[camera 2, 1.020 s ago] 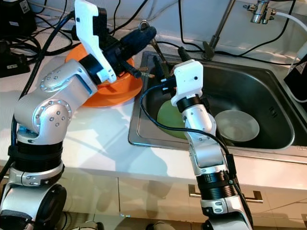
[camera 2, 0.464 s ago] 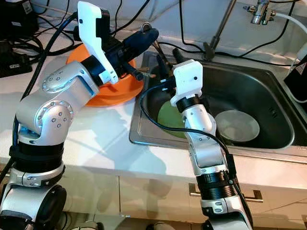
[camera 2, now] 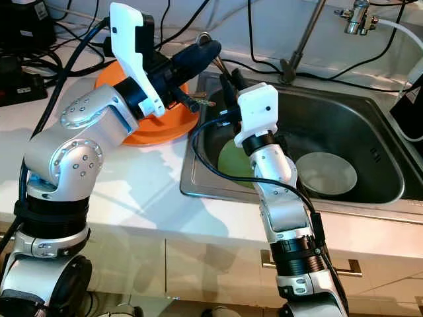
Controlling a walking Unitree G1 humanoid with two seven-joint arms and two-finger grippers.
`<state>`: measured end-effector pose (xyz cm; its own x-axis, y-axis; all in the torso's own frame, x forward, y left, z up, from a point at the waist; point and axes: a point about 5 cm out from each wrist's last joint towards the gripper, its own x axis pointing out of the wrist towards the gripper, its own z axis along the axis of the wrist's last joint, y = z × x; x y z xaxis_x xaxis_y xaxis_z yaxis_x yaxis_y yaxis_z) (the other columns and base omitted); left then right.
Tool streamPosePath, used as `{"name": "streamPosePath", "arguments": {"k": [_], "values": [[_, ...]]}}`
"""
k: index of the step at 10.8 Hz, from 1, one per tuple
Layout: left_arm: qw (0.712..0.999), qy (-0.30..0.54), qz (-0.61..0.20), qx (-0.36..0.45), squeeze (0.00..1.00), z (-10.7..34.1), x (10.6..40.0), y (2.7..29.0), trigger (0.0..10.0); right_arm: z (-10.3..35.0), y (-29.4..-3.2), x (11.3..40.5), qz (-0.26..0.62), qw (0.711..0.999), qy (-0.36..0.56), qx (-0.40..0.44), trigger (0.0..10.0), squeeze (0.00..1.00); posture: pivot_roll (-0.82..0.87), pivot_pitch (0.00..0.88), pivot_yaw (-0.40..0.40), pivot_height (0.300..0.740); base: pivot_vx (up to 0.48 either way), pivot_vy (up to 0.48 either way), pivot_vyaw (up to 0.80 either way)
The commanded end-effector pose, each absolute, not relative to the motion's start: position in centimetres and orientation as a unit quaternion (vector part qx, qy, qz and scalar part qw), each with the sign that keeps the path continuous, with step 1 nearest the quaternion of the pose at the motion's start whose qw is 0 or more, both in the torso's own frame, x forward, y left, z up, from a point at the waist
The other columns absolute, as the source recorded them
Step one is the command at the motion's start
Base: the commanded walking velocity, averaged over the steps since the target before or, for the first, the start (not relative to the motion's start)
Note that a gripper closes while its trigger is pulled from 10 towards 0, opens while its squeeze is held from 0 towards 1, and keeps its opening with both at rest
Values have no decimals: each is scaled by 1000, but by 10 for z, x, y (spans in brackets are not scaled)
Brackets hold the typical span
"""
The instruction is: Kitchen organization
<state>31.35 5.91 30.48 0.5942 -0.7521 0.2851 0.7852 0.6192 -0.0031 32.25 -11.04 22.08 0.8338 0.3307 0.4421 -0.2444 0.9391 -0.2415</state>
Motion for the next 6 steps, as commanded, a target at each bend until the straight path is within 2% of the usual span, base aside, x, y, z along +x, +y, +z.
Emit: {"name": "streamPosePath", "arguments": {"k": [1,6], "values": [[889,-130,-434,-62,0,304,311,58,10000,222,-118,322,138,954,-249,-89,0,0,-12,25,-104,740,0,0,0],[890,-130,-433,-61,0,304,312,59,10000,219,-119,323,134,957,-242,-90,0,0,-12,29,-103,740,0,0,0]]}}
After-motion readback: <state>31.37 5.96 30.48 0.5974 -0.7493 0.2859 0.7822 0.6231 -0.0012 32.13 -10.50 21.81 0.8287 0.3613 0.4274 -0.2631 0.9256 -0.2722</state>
